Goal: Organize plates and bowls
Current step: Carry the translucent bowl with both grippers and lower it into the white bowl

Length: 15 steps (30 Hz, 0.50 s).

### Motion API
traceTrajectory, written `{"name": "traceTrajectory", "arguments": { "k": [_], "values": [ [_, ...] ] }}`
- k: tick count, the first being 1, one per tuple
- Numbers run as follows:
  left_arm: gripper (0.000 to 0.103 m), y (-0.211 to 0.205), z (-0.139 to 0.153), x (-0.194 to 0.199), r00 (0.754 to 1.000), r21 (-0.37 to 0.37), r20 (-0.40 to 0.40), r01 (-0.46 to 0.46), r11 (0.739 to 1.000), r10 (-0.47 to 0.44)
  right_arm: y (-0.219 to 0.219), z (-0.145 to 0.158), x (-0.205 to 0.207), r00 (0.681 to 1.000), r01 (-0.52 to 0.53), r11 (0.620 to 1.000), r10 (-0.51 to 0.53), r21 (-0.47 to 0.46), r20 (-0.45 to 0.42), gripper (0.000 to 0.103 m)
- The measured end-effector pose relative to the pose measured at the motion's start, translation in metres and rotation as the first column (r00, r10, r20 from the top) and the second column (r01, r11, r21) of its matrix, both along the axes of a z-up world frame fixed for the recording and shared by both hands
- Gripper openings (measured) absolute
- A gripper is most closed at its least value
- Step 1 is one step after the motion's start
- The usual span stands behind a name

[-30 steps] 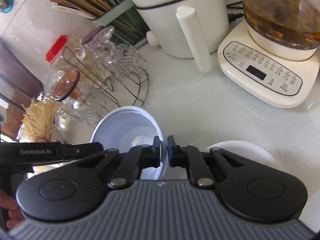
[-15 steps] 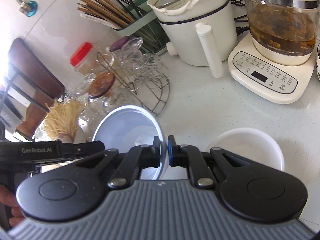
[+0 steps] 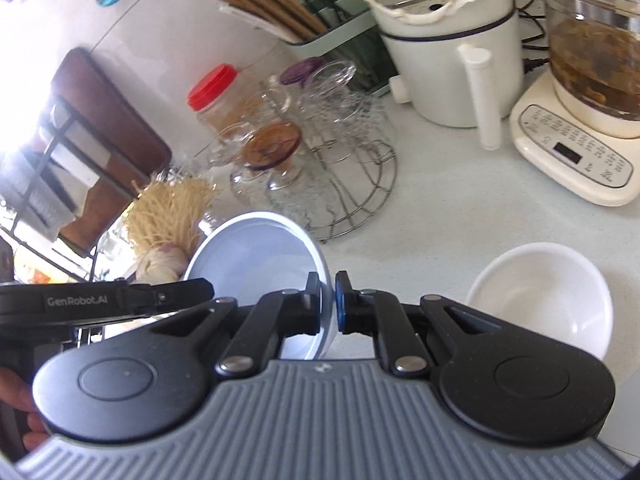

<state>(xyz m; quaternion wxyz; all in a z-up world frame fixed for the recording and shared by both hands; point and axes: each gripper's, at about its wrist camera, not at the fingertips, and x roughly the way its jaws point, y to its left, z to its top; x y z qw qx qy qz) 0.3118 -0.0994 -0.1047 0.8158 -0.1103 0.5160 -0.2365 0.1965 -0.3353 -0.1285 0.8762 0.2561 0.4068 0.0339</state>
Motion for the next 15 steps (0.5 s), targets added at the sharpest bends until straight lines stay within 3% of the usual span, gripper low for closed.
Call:
{"name": "traceTrajectory", "arguments": {
  "k": [15],
  "values": [
    [0.012, 0.050, -0.030, -0.020, 0.991, 0.050, -0.097, -0.084, 0.995, 0.088, 0.046, -0.024, 0.005, 0.986, -0.122, 0.992, 0.121, -0.005, -0.111, 0.010]
  ]
}}
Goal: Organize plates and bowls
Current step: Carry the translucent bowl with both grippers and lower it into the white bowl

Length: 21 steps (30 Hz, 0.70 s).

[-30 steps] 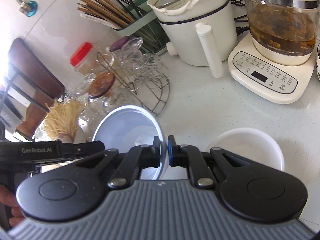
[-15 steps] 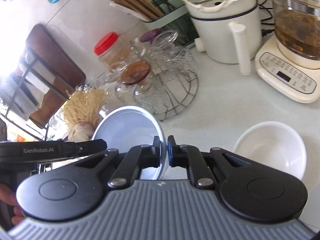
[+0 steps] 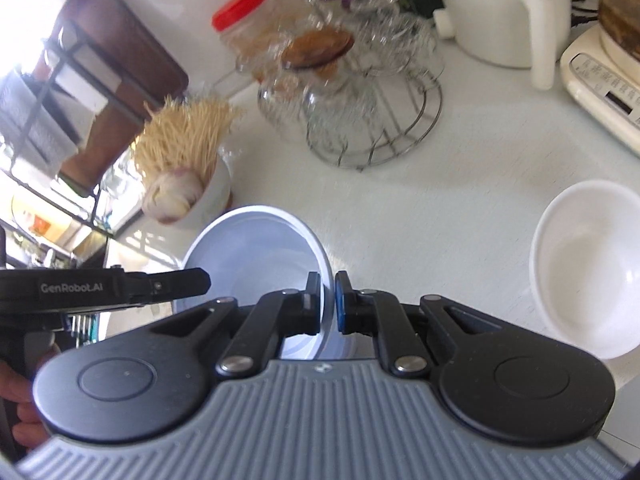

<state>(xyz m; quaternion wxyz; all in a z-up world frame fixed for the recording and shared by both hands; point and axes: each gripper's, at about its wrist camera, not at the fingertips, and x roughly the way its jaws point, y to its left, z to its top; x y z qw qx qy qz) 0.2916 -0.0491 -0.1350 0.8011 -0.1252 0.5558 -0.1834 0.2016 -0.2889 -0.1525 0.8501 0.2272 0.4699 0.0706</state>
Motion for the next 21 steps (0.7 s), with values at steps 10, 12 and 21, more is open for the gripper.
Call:
{"name": "traceTrajectory", "arguments": {
  "k": [10, 12, 21],
  "values": [
    [0.012, 0.002, -0.019, -0.004, 0.998, 0.030, -0.060, 0.013, 0.999, -0.011, 0.013, -0.011, 0.002, 0.999, -0.008, 0.999, 0.006, -0.041, -0.051, 0.012],
    [0.012, 0.003, -0.020, -0.003, 0.998, 0.023, -0.069, 0.014, 1.000, -0.013, 0.012, -0.013, 0.003, 0.999, -0.002, 0.999, 0.000, -0.045, -0.055, 0.013],
    [0.042, -0.002, -0.019, 0.004, 0.996, 0.041, -0.082, 0.023, 0.999, -0.020, 0.008, -0.012, 0.002, 0.998, 0.014, 0.999, -0.016, -0.029, -0.053, 0.048]
  ]
}}
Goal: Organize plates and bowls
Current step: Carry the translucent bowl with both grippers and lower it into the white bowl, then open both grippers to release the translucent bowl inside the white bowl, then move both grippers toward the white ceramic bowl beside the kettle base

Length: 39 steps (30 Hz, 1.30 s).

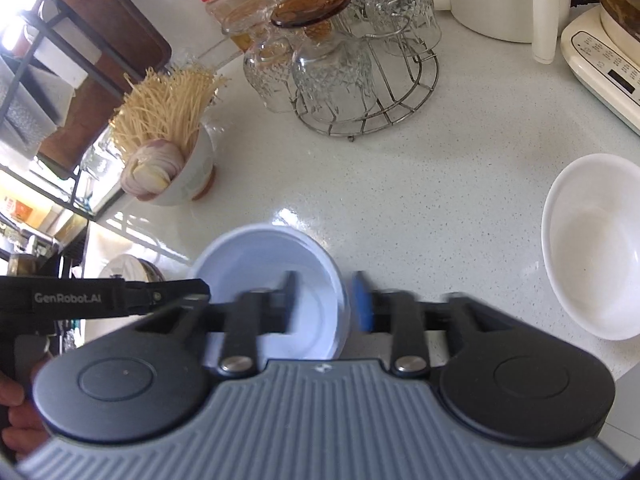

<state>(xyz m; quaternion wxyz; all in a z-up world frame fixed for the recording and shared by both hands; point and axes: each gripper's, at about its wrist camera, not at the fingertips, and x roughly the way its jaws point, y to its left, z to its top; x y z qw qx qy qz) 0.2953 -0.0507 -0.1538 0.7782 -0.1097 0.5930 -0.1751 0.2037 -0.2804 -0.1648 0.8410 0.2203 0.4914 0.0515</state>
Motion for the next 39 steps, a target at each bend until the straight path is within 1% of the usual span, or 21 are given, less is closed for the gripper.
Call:
{"name": "traceTrajectory", "arguments": {
  "k": [2, 7, 12, 19, 25, 36, 39],
  "values": [
    [0.043, 0.000, 0.003, 0.000, 1.000, 0.011, 0.011, 0.006, 1.000, -0.006, -0.001, 0.003, -0.002, 1.000, 0.004, 1.000, -0.004, 0.000, 0.014, 0.048],
    [0.043, 0.002, 0.013, -0.003, 0.999, 0.020, 0.048, 0.012, 1.000, -0.013, -0.004, 0.013, -0.004, 0.998, 0.023, 1.000, -0.022, -0.005, 0.054, 0.048],
    [0.043, 0.003, 0.034, -0.005, 0.993, 0.020, 0.116, 0.021, 1.000, -0.023, -0.003, 0.031, -0.006, 0.992, 0.029, 0.999, -0.026, -0.025, 0.122, 0.048],
    [0.043, -0.001, 0.070, -0.009, 0.969, 0.033, 0.236, 0.065, 0.997, -0.071, -0.004, 0.059, -0.013, 0.977, 0.064, 0.996, -0.050, -0.061, 0.206, 0.048],
    [0.043, -0.008, 0.094, -0.016, 0.943, 0.031, 0.312, 0.109, 0.994, -0.114, -0.007, 0.077, -0.022, 0.961, 0.109, 0.990, -0.082, -0.091, 0.264, 0.048],
    [0.043, -0.024, 0.109, -0.025, 0.916, 0.019, 0.361, 0.180, 0.984, -0.174, -0.013, 0.094, -0.046, 0.934, 0.200, 0.970, -0.147, -0.138, 0.325, 0.048],
    [0.043, -0.028, 0.107, -0.026, 0.916, 0.014, 0.353, 0.198, 0.980, -0.190, -0.016, 0.095, -0.052, 0.930, 0.221, 0.964, -0.163, -0.146, 0.331, 0.048]
  ]
}}
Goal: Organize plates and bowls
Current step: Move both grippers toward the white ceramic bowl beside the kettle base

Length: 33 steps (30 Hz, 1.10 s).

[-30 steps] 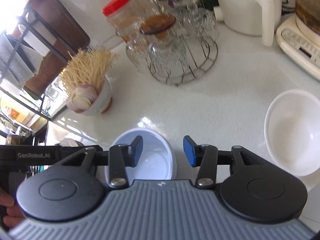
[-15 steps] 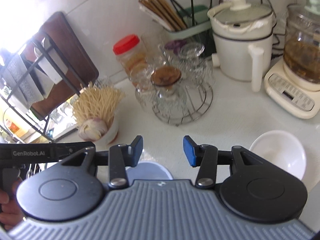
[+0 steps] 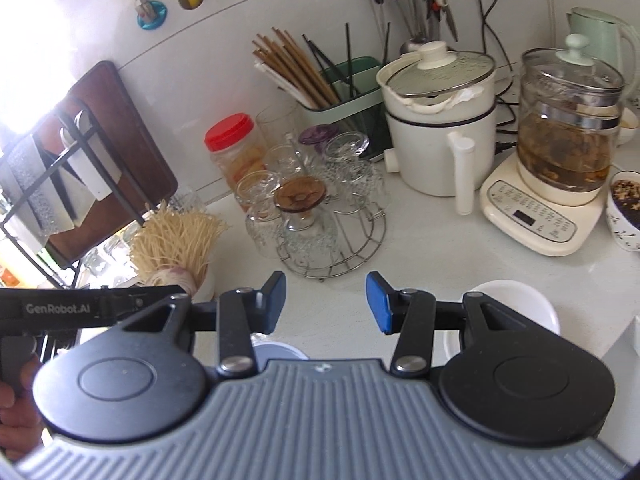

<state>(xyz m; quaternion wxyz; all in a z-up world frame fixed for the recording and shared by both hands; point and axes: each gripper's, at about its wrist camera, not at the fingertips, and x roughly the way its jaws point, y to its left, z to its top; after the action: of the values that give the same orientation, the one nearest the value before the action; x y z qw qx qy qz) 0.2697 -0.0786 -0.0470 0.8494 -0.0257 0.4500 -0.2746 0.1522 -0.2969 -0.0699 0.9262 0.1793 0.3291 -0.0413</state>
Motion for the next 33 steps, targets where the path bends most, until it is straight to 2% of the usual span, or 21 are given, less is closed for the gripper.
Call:
{"name": "traceTrajectory", "arguments": {
  "k": [15, 33],
  "values": [
    [0.043, -0.049, -0.002, -0.001, 0.994, -0.016, 0.014, 0.107, 0.994, -0.106, -0.029, -0.003, -0.023, 0.992, 0.126, 0.992, -0.127, -0.024, -0.008, 0.048],
    [0.043, -0.111, -0.021, -0.007, 0.974, -0.015, -0.030, 0.226, 0.974, -0.226, -0.066, -0.022, -0.050, 0.970, 0.237, 0.971, -0.237, -0.013, -0.057, 0.048]
  ]
}}
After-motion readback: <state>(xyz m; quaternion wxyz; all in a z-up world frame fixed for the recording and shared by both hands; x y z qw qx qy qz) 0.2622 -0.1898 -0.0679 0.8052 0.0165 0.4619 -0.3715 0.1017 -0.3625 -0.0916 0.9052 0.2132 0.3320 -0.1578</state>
